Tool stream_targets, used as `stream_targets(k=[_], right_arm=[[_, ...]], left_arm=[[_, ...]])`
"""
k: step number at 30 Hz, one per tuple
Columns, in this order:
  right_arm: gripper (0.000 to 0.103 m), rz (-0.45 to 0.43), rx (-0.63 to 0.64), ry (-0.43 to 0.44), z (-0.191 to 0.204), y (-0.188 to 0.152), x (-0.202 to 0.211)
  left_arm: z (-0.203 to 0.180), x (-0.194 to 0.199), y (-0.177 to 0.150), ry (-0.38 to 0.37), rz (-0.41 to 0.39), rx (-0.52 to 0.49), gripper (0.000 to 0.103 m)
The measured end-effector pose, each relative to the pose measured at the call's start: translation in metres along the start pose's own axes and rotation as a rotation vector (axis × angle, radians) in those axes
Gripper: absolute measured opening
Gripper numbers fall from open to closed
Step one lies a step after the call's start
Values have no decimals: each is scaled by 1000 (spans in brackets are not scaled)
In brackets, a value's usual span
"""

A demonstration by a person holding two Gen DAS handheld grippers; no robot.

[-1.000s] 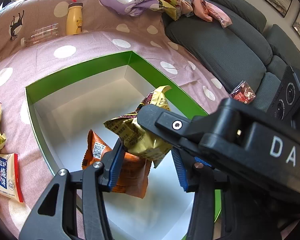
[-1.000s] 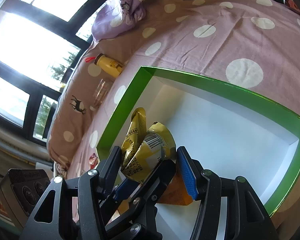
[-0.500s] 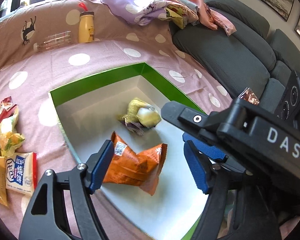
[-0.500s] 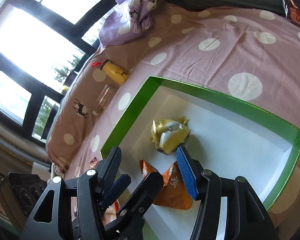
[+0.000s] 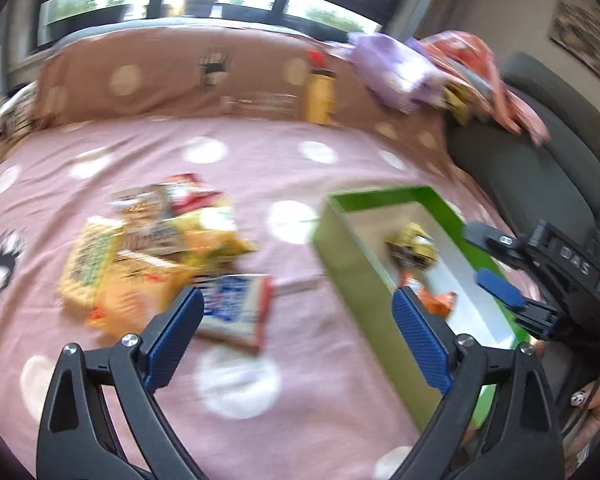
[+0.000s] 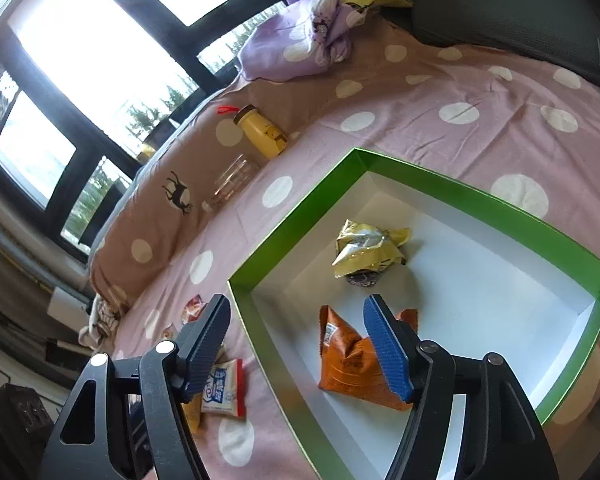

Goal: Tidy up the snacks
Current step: 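Return the right gripper to the pile and grasp the yellow rice-cracker packet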

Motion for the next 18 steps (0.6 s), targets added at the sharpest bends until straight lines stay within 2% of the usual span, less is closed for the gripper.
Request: stream_targets(k=[3,7,11,15,18], right_arm=[[83,7,42,21,17,-8,-1],[84,29,115,27,38,-22,-6],[84,58,193,36,57,-40,-12],[84,83,244,64,74,-56,-17],[84,111,257,101,85,-68,-19]], left_arm=[[50,14,2,114,-27,71,96],[112,27,-1,245,-43,148,96],[152,38,-1,300,-51,248,96],[176,51,2,359,-79,274,96],[187,49,-4,371,-64,298,96]])
Point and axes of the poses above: each gripper's, at about its wrist camera, not at the fingertips, and x roughly against the way its jaws point, z to its left, y to its top, the point moved 10 cm from there along -x, roughly the way its jaws point, and after that the axes turned 14 degrees about -z, right-handed, at the moved point
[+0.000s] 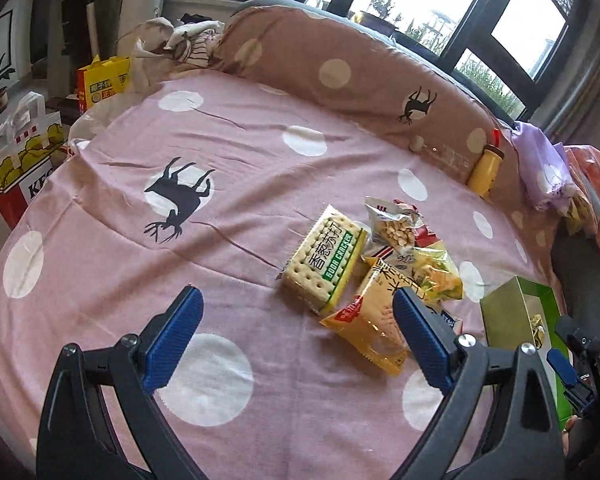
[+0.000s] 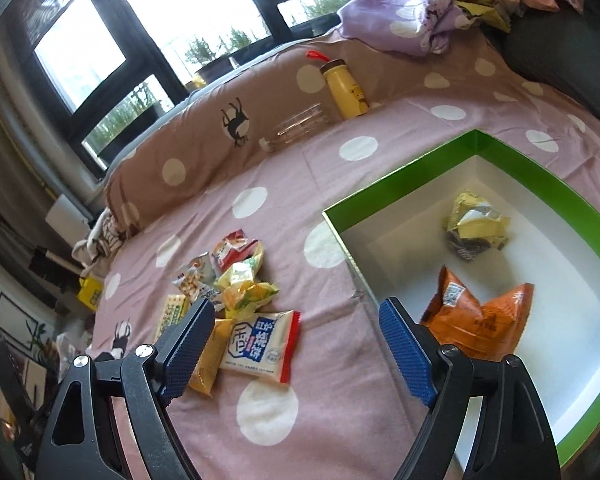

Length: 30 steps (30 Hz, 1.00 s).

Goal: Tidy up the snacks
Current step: 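Return the right gripper to the pile and grasp the yellow rice-cracker packet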

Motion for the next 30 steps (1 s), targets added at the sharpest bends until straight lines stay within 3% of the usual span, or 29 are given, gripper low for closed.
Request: stream_targets(k=[6,12,17,22,28,30], right_arm=[[84,73,-20,93,28,-18,-13],[84,163,-37,158,50,-36,-32],[84,291,-75,216,67,-60,-53],[84,394,-104,199,81,-67,-75],[84,395,-31,170,87,-75,-98],[84,432,-47,153,81,-84,-104]], left_arm=[[9,-13,-8,4,44,4,96],[-9,-19,-21,-67,99,20,96],[-19,-26,-25,-85,118,17,95],[-18,-37,-32,-84,149,17,94],[-23,-51,-39,-77,182,11,88],[-25,-56,-43,-68,190,-13,85]])
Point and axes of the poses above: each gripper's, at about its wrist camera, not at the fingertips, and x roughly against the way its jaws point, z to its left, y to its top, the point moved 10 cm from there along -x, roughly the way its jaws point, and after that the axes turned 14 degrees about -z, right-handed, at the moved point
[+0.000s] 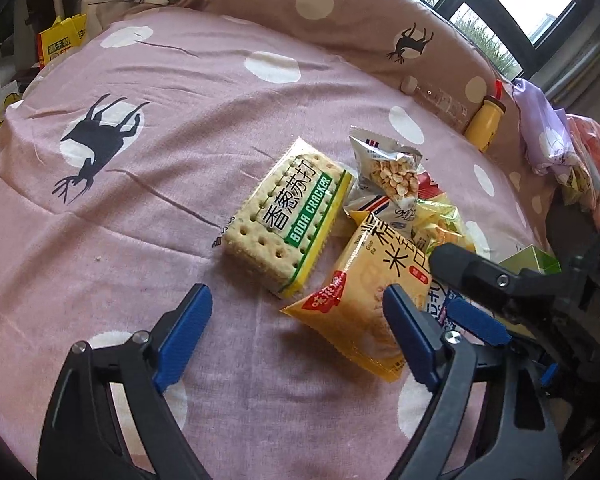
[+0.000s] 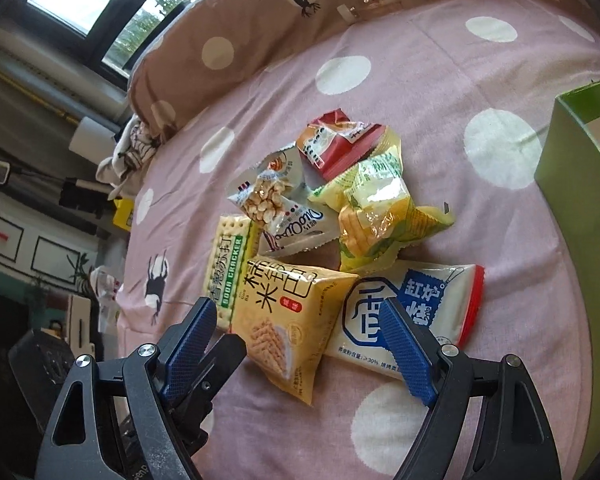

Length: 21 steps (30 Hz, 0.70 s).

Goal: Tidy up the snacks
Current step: 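Return the right gripper to the pile and grasp the yellow rice-cracker packet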

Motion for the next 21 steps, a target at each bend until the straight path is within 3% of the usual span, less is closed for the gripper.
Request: stream_targets(k=[5,11,21], right_arm=[[84,-26,55,5,5,-1,1],[84,-20,35,65,13,-2,-8],[69,18,-24,125,15,-10,-19]], left_arm=[[-6,-5,-3,-21,5,-9,80],[-11,-7,-2,-51,-6,-11,70],[-26,-6,-4,-96,-15,-44,36]])
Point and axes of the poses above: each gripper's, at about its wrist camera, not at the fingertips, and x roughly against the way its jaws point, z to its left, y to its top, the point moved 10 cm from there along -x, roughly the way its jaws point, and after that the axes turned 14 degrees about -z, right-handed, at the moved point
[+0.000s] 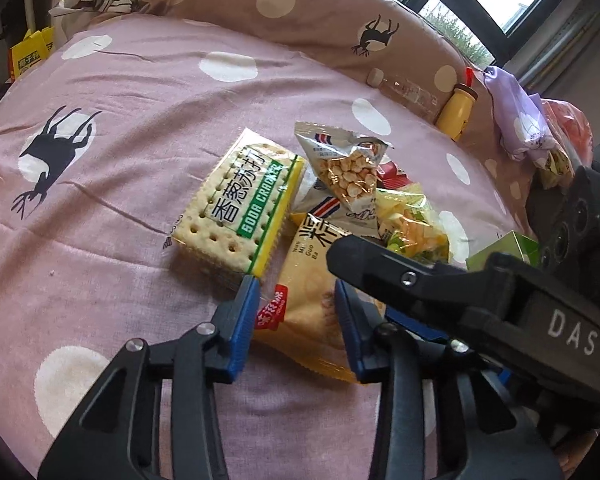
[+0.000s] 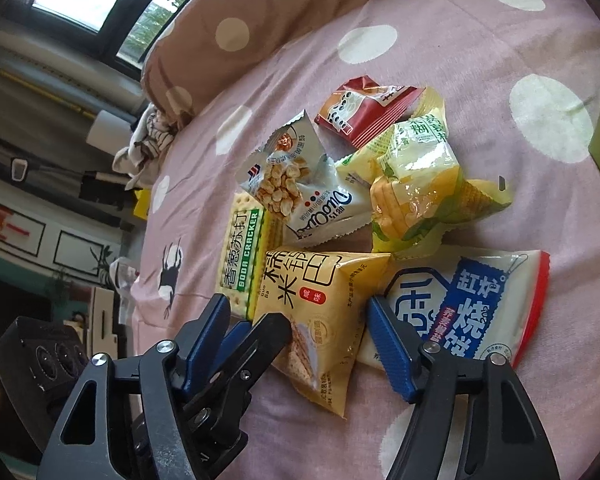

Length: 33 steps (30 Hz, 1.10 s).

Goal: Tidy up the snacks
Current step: 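Return the right gripper to the pile and grasp the yellow rice-cracker packet, then carry the rice-cracker packet into the green box and open the right gripper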

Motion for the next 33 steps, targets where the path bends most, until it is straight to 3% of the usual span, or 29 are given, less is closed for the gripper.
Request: stream_targets(k=[3,16,33], right_arm=[[64,1,-5,-6,-4,-2,3],[64,-58,34,-23,6,-4,26],[64,-211,76,40,37,9,80]], left_arm=[[-6,1,-1,8,-10,-43,32],[-29,19,-9,-18,-20,-97,31],[-58,66,8,-61,-161,-137,32]])
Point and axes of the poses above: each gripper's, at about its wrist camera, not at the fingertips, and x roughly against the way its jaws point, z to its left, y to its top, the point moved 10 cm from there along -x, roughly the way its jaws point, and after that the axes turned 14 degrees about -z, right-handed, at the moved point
